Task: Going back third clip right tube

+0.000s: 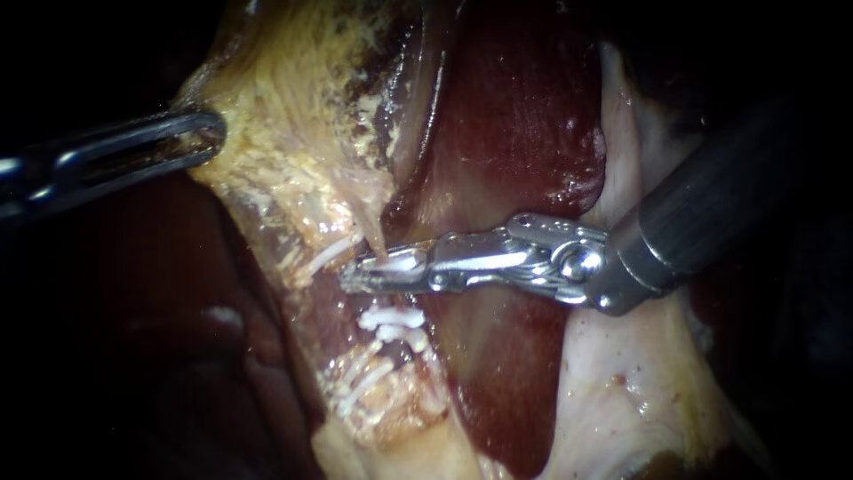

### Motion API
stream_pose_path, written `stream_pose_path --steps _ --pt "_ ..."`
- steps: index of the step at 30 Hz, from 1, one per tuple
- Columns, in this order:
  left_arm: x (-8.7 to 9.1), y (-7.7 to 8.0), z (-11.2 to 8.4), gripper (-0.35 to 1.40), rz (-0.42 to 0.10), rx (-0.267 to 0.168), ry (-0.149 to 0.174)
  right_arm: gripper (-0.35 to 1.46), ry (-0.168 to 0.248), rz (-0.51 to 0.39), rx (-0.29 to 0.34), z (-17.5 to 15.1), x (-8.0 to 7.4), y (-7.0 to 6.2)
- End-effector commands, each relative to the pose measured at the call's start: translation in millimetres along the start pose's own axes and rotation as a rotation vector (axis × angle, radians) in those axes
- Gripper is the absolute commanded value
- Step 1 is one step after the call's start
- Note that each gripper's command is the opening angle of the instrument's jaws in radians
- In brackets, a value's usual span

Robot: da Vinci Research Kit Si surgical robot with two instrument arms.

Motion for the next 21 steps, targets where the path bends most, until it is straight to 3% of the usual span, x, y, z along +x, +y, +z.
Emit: stream_pose_path --steps 1,2,7,10,14,21 --pt "0.0 0.0 0.0 -0.35 0.0 0.0 0.0 -0.35 -0.001 0.0 0.002 0.0 0.0 0.0" --pt "0.0 0.0 0.0 -0.35 0.0 0.0 0.0 -0.35 -0.001 0.0 0.002 -0.1 0.0 0.0" --pt "0.1 0.0 0.0 -0.35 0.0 0.0 0.0 0.3 -0.002 0.0 0.005 -0.2 0.0 0.0" --pt "0.1 0.0 0.0 -0.35 0.0 0.0 0.0 0.51 0.0 -0.058 0.005 -0.1 0.1 0.2" --pt "0.0 0.0 0.0 -0.35 0.0 0.0 0.0 0.6 0.029 -0.158 -0.036 0.0 0.3 0.3" --pt "0.1 0.1 -0.1 -0.35 0.0 0.0 0.0 0.6 0.029 -0.207 -0.033 -1.5 0.4 0.7"
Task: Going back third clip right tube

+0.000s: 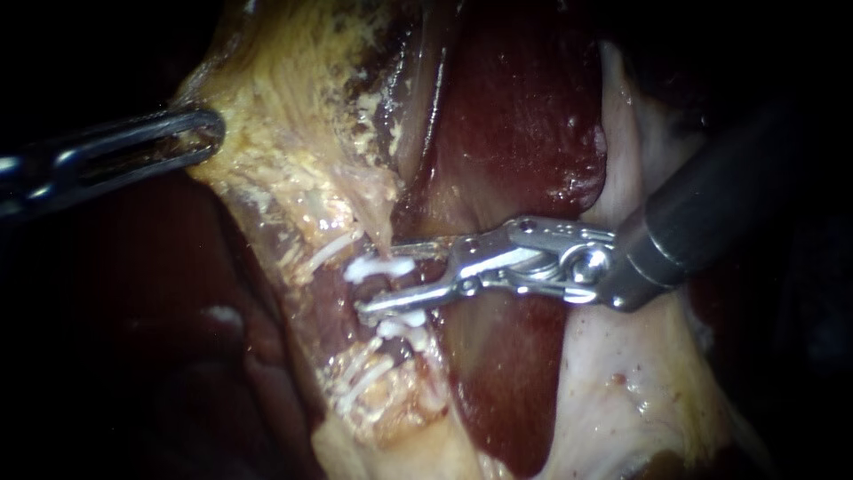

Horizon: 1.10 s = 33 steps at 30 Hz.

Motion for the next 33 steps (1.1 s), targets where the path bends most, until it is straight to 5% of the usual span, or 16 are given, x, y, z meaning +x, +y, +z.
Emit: stream_pose_path --steps 1,9,14,24,33 --pt "0.0 0.0 0.0 -0.35 0.0 0.001 0.0 0.6 0.0 -0.004 0.0 -0.3 0.0 0.0" --pt "0.0 0.0 0.0 -0.35 0.0 0.001 0.0 0.6 -0.004 -0.041 0.01 -1.8 -0.2 -0.5" --pt "0.0 0.0 -0.1 -0.35 0.0 0.001 0.0 0.6 -0.008 -0.14 0.02 -3.5 0.1 -1.2" --pt "0.0 0.0 -0.1 -0.35 0.0 0.001 0.0 0.6 -0.012 -0.365 0.059 -10.8 3.8 -3.5" --pt "0.2 0.4 0.3 -0.35 0.001 0.001 -0.001 0.6 -0.007 -0.396 0.069 -13.9 5.2 -4.3"
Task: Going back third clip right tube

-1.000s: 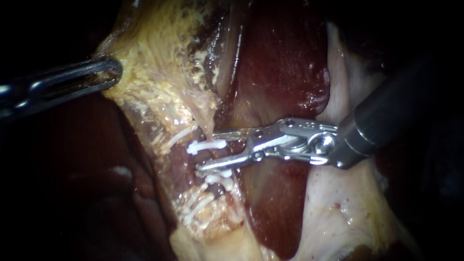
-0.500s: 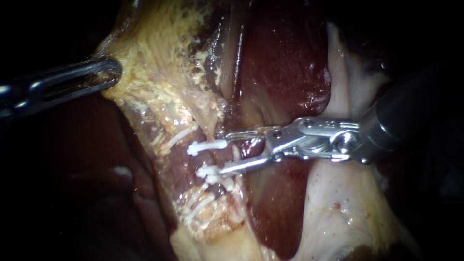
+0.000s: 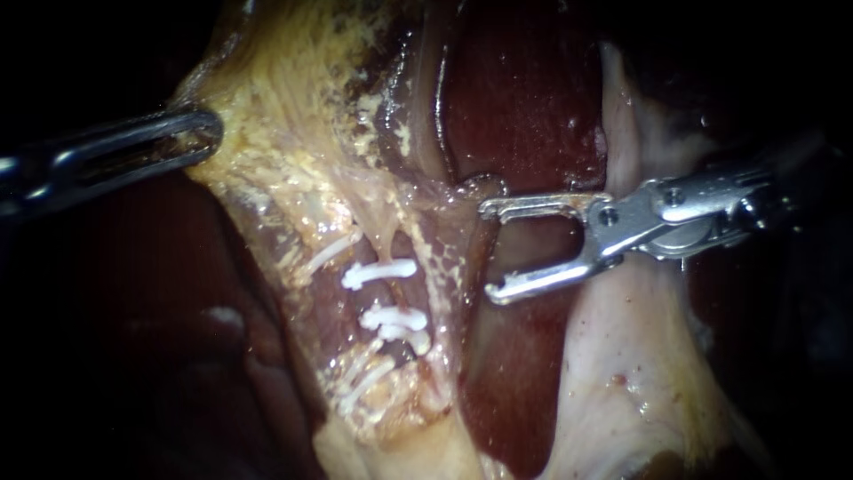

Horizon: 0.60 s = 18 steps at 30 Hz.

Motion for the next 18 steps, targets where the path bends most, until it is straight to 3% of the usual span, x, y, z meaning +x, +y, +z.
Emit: stream_pose_path --steps 1,6,12,18 --pt "0.3 0.3 0.3 -0.35 0.001 0.0 0.0 0.6 0.003 0.0 -0.001 -0.1 -0.1 0.0" --pt "2.2 1.4 2.2 -0.35 0.011 -0.011 0.005 0.6 0.036 0.0 0.018 -0.4 -0.2 -0.1" --pt "5.1 2.4 6.5 -0.35 0.029 -0.003 0.041 0.6 0.042 -0.001 0.031 -0.6 -0.4 -0.3" --pt "6.7 1.7 10.5 -0.35 0.035 0.012 0.057 0.6 0.042 -0.003 0.036 -0.6 -0.5 -0.4"
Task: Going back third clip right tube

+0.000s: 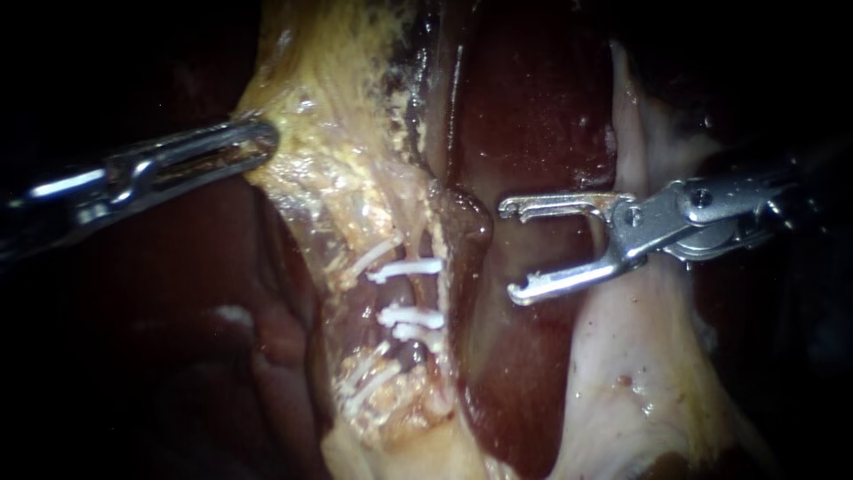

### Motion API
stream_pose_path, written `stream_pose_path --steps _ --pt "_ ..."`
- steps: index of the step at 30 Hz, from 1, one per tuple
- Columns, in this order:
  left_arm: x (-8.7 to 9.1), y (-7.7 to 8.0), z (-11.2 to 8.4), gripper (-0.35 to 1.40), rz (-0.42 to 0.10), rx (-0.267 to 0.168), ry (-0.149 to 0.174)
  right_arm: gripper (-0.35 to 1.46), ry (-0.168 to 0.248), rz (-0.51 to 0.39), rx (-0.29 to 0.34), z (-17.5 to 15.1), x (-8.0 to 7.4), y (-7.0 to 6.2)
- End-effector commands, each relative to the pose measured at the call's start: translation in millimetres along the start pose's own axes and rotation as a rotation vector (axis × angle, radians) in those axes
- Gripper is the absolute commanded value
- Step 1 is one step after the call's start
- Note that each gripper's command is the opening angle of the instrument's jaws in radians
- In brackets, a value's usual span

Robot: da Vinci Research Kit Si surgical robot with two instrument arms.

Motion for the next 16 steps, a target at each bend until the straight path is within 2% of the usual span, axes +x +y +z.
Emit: stream_pose_path --steps 1,6,16 --pt "0.0 -0.2 0.4 -0.35 0.0 0.002 0.002 0.6 0.0 0.0 0.0 0.0 0.1 -0.1" --pt "-0.1 -1.0 1.5 -0.35 -0.001 0.009 0.003 0.6 0.0 0.0 0.0 0.0 0.1 -0.1" --pt "-0.2 -1.0 1.2 -0.35 -0.001 0.011 0.004 0.6 0.011 0.0 0.01 0.0 0.1 -0.1"
